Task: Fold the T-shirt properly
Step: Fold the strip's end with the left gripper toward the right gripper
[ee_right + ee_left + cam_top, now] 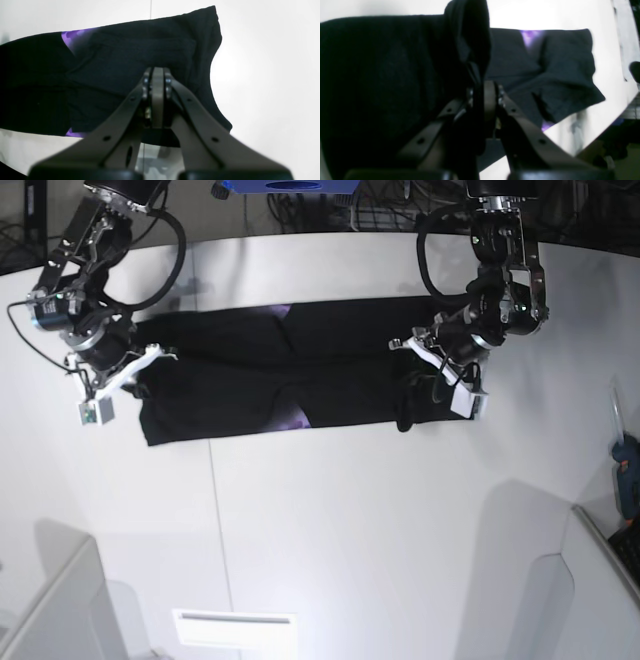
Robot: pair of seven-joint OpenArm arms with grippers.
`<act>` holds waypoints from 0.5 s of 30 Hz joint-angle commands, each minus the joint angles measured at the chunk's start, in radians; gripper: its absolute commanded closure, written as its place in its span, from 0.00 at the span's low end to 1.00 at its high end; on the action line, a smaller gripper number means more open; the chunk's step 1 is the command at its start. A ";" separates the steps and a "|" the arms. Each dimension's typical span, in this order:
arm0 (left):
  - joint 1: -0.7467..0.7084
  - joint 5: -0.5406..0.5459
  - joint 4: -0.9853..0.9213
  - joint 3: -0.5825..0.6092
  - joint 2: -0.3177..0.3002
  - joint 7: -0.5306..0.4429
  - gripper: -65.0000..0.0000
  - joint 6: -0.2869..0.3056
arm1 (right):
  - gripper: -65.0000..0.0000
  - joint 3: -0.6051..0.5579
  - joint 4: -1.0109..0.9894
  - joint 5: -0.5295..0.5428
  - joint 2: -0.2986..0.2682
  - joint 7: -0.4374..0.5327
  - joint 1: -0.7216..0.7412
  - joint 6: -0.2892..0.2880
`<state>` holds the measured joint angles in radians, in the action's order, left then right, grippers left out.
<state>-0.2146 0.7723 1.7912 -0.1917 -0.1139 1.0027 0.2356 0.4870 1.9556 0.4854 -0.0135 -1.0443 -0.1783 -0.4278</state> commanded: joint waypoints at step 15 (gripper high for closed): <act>0.059 0.016 -0.035 0.054 0.021 -0.017 1.00 -0.041 | 1.00 0.006 0.014 0.012 -0.007 0.020 0.010 -0.004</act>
<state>-0.1669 0.7654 1.7420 -0.1356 -0.0895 1.0008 0.1860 0.4908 1.9556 0.4854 -0.0135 -1.0443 -0.1783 -0.4278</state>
